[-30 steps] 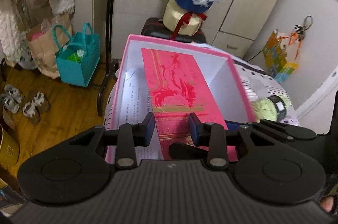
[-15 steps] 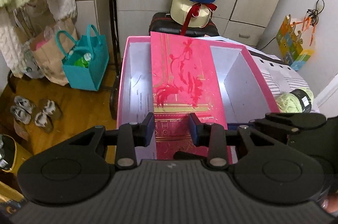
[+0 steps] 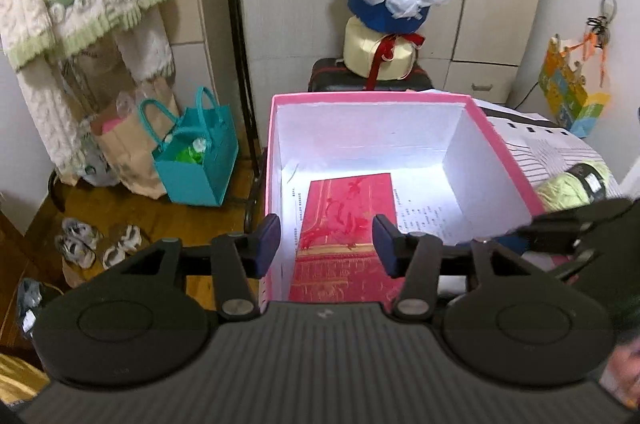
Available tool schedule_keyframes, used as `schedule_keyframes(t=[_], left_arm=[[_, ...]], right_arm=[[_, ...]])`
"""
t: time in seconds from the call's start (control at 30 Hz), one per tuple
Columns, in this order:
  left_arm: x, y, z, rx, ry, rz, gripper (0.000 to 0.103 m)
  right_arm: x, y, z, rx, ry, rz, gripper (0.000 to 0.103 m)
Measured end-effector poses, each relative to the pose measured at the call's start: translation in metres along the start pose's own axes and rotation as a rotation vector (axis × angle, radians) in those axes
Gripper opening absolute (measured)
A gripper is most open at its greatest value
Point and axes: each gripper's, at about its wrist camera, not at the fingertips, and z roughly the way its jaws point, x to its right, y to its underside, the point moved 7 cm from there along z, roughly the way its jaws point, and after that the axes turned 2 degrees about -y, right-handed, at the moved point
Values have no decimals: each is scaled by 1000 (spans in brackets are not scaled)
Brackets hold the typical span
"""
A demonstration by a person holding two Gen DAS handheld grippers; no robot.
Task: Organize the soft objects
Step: 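Release the pink envelope into the box with the left gripper, then move the left tool toward the blue packet on the table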
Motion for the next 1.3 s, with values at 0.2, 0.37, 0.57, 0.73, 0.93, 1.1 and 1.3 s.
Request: schedule_keyframes(t=[0.2, 0.37, 0.57, 0.73, 0.93, 1.1, 1.3], left_arm=[[9, 5, -34, 39, 0, 43, 54], [23, 10, -62, 63, 11, 85, 58], [38, 20, -97, 103, 14, 125, 62], [50, 28, -122, 136, 46, 142, 64], [65, 42, -143, 135, 94, 157, 64], [78, 53, -158, 127, 135, 181, 64], [100, 65, -171, 107, 193, 222, 64]], right_arm=[[-13, 11, -49, 108, 61, -108, 75], [-25, 19, -85, 161, 70, -178, 75], [-39, 36, -116, 196, 96, -234, 75], [-50, 53, -138, 223, 114, -272, 75], [-61, 72, -166, 257, 139, -333, 75], [-61, 90, -191, 287, 147, -355, 76], [-47, 116, -220, 324, 162, -350, 80]])
